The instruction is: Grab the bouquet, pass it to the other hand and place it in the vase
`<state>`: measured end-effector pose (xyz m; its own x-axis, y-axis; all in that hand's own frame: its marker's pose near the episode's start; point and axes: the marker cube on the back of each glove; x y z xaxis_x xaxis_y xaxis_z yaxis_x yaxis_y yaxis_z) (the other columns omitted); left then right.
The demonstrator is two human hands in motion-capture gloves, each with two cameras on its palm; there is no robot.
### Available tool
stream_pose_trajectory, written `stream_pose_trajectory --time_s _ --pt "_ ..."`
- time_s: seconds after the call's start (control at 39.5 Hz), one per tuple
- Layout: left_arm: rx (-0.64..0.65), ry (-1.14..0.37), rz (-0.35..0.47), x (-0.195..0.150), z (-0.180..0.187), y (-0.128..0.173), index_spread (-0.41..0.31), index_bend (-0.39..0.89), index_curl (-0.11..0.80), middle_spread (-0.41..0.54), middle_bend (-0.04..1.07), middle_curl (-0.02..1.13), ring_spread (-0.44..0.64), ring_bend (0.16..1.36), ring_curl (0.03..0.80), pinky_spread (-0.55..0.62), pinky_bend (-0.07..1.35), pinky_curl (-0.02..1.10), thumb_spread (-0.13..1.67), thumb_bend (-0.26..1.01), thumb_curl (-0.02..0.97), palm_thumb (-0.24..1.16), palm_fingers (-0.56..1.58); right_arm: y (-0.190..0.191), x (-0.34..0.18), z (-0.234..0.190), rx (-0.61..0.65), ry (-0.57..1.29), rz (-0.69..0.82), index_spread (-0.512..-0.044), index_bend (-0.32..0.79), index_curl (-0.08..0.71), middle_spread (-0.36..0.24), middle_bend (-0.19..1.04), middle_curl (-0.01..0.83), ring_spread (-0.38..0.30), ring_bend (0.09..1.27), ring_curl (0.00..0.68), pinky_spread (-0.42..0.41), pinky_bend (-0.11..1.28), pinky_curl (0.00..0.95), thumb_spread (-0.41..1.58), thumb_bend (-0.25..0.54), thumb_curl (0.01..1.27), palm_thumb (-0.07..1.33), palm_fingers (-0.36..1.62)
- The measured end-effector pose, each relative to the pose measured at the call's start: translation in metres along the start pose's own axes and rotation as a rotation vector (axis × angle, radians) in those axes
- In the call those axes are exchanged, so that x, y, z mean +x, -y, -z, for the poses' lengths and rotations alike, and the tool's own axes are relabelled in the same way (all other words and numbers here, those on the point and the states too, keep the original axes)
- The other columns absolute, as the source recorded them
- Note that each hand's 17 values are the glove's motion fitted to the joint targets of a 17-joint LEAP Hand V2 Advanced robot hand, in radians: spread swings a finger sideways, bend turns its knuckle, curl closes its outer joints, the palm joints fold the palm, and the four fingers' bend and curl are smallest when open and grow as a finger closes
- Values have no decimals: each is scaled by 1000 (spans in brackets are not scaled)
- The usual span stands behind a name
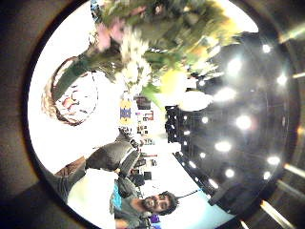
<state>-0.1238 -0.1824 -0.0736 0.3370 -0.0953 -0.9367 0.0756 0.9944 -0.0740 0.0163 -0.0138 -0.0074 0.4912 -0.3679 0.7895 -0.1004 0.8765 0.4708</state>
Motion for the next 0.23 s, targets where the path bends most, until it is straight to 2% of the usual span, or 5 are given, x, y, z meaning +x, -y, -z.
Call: stream_pose_trajectory --time_s 0.08,0.23 --pt "38 0 -5 -8 16 -10 209 0 108 340 211 347 284 852 372 386 805 402 745 -58 463 346 -120 0 -3 -2 1 21 6 -292 123 315 -145 279 461 -137 404 401 202 234 352 888 -24 619 913 967" --pt "148 -16 -79 0 45 -37 213 30 76 363 226 344 353 844 351 441 803 386 759 -50 428 324 -103 5 -10 -6 14 26 47 -292 127 315 -148 272 461 -137 384 400 219 217 354 896 -23 615 910 963"
